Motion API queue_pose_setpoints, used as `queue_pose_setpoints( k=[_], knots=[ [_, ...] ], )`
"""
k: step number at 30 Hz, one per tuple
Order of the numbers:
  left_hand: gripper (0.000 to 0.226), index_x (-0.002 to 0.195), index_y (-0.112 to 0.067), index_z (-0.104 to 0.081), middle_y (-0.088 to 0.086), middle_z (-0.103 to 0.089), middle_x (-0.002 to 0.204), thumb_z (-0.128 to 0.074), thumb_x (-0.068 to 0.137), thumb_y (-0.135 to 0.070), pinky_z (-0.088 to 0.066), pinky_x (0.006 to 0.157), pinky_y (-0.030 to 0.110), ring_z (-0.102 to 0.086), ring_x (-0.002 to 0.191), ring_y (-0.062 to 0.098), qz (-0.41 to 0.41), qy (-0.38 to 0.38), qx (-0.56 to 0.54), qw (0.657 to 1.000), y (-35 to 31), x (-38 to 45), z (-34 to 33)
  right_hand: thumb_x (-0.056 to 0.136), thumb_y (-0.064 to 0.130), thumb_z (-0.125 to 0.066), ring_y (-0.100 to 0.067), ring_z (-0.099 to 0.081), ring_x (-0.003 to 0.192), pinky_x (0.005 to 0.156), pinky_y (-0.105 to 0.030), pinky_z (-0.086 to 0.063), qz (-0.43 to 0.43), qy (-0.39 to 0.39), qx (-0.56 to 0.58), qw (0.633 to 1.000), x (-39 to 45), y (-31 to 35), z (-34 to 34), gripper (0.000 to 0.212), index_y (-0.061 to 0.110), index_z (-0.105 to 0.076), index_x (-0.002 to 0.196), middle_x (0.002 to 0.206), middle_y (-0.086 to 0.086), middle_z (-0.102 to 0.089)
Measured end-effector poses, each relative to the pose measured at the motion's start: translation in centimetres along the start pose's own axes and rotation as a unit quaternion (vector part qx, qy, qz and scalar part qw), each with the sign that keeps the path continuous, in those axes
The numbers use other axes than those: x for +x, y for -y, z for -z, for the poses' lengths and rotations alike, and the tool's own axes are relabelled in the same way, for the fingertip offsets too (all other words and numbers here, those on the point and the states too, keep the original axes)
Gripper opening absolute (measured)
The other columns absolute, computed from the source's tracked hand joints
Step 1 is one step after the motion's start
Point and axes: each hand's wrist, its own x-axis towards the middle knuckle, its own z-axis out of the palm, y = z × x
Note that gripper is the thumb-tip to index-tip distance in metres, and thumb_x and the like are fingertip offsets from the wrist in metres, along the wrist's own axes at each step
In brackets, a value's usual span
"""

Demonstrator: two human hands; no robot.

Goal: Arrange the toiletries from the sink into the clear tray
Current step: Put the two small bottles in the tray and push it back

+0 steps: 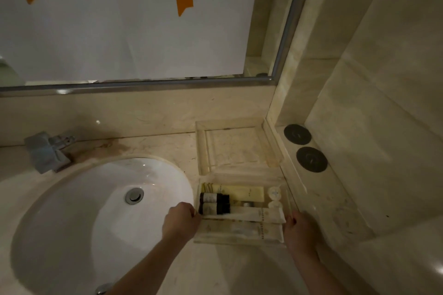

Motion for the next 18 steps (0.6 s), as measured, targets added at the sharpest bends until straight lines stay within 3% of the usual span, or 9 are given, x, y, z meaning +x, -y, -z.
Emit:
queue_pose_setpoints(
  k=[7, 10, 13, 18],
  knots=[
    [0.023, 0.054, -0.014, -0.046, 0.001, -0.049, 0.052, -0.047, 0.077, -0.014, -0.034, 0.047, 0.026, -0.047, 0.051, 0.018, -0.006, -0.006, 0.004, 1.0, -1.1, -0.2, 0.1, 0.092, 0.006, -0.049, -0.029, -0.052, 0.073, 0.065, -0.037, -0.04, -0.053, -0.054, 0.051, 0.996, 1.0, 0.0, -0.4, 0.023, 0.002, -0.056, 0.07, 0.08, -0.019, -0.06],
    [0.029, 0.052, -0.016, -0.044, -0.001, -0.047, 0.05, -0.049, 0.08, -0.015, -0.031, 0.046, 0.025, -0.043, 0.048, 0.013, -0.012, -0.021, -0.008, 1.0, -1.4, 0.1, -0.4, 0.093, 0.009, -0.049, -0.036, -0.058, 0.086, 0.071, -0.035, -0.039, -0.06, -0.068, 0.058, 0.994, 1.9, 0.4, -0.5, 0.023, -0.004, -0.067, 0.088, 0.094, -0.024, -0.066],
    [0.032, 0.052, -0.018, -0.042, -0.002, -0.048, 0.053, -0.048, 0.083, -0.017, -0.031, 0.045, 0.023, -0.045, 0.05, 0.013, -0.01, -0.038, -0.01, 0.999, -2.0, 0.4, -0.9, 0.094, 0.012, -0.048, -0.038, -0.059, 0.094, 0.075, -0.035, -0.041, -0.086, -0.083, 0.089, 0.989, 2.7, 1.4, -0.4, 0.026, -0.003, -0.068, 0.098, 0.102, -0.023, -0.066],
    [0.029, 0.058, -0.019, -0.048, -0.002, -0.054, 0.059, -0.047, 0.086, -0.022, -0.036, 0.051, 0.025, -0.051, 0.057, 0.017, -0.001, -0.061, -0.009, 0.998, -2.7, 1.0, -1.2, 0.096, 0.033, -0.037, -0.035, -0.062, 0.086, 0.079, -0.039, -0.05, -0.146, -0.093, 0.194, 0.966, 2.6, 2.9, -0.7, 0.048, -0.001, -0.071, 0.093, 0.093, -0.023, -0.069]
  ],
)
